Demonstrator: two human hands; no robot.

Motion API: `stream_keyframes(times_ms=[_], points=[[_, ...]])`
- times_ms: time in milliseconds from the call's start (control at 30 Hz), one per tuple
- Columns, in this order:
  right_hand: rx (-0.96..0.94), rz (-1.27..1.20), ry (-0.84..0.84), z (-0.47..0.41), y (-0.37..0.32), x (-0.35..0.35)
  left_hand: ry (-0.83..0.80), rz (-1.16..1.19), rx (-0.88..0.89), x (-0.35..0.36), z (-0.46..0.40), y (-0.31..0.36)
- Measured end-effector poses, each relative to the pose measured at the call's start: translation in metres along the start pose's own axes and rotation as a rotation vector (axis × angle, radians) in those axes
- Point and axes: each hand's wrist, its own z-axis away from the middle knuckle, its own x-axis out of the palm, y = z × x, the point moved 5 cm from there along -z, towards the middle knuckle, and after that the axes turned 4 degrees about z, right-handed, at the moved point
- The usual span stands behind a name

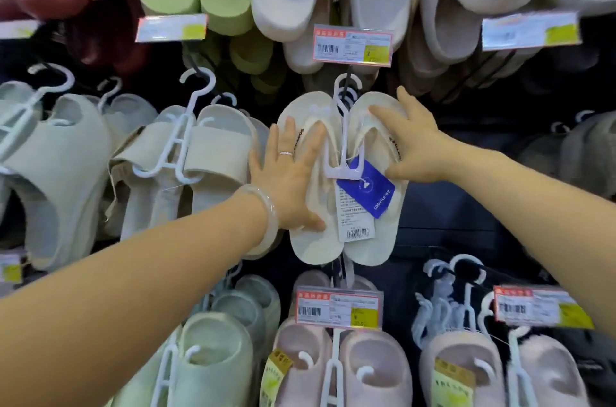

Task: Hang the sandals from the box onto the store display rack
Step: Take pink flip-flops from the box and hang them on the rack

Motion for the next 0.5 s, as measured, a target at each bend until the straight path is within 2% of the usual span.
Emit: stream_keyframes(times_ms=[133, 233, 333, 500], points=[[-0.02, -0.071, 0.082, 0.042, -0.011, -0.004, 0.028, 0.088, 0.048, -0.008, 0.027, 0.02], [-0.076, -0.04, 0.078, 0.082, -0.02, 0.003, 0.054, 0.138, 0.151, -0.004, 0.055, 0.061], [-0.058, 0.01, -0.035, 0.123, -0.017, 0.013, -0.004, 0.219, 0.23, 0.01, 0.079, 0.105], [0.02, 0.121, -0.245, 0.194, 0.012, 0.016, -0.132, 0.345, 0.241, 0.035, 0.119, 0.159]])
